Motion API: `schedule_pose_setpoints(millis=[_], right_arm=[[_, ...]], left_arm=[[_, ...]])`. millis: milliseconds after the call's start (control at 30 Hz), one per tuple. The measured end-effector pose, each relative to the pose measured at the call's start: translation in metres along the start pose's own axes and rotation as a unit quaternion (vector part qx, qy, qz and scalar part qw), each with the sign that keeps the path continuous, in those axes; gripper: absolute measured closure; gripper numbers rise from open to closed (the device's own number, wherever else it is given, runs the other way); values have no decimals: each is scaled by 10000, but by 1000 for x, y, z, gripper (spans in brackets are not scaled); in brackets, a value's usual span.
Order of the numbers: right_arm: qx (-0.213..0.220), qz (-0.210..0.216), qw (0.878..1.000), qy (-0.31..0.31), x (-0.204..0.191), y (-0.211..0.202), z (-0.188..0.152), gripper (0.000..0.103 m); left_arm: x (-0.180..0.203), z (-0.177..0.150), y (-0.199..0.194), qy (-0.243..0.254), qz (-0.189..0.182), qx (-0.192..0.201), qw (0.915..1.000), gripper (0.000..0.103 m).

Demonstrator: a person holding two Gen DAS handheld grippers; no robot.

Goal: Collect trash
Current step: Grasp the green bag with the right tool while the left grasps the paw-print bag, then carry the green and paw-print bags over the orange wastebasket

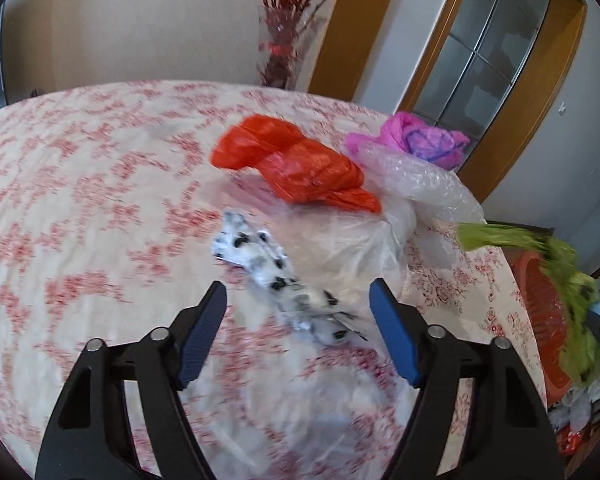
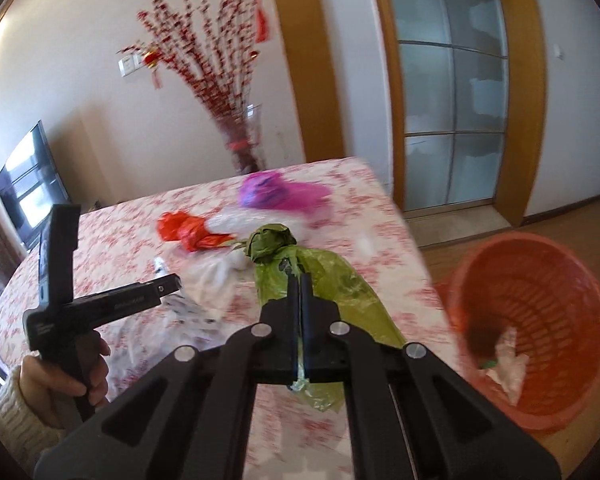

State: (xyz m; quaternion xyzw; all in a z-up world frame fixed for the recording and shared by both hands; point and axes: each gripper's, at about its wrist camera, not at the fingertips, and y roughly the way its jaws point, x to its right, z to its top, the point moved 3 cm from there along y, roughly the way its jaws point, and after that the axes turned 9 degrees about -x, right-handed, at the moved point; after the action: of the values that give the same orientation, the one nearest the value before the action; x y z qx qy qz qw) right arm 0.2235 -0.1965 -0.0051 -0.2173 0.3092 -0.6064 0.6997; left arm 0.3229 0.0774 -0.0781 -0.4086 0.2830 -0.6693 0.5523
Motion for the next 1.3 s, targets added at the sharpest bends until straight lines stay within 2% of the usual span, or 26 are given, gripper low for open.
schedule_pose_setpoints(millis=[133,167,267,400,633,867,1067,1300], right_arm=[[38,-148,9997,183,20,-7,-4,100],[44,-181,9995,235,26,-8,-5,100],[63,-247,9990,367,39,-11,-7,100],[87,-303,9983,481,51,-14,-11,100],[195,-343,9973,614,62,-21,-14,100],[292,-368,9964,709,71,-29,-14,100],[439,-433,9945,849,85,-41,-13,100],[628,-579,9904,1084,107,-56,-16,100]], left_arm=[[8,-5,16,-3,96,-260,9996,49],[10,-7,16,44,193,-185,9996,50],[12,-10,16,101,199,-191,9996,67],[8,-13,13,121,128,-153,9997,78],[7,-12,-4,347,163,19,9993,87],[17,-12,-24,516,42,153,9985,88],[45,-8,-44,791,-190,347,9961,88],[102,-8,-60,1233,-635,470,9892,88]])
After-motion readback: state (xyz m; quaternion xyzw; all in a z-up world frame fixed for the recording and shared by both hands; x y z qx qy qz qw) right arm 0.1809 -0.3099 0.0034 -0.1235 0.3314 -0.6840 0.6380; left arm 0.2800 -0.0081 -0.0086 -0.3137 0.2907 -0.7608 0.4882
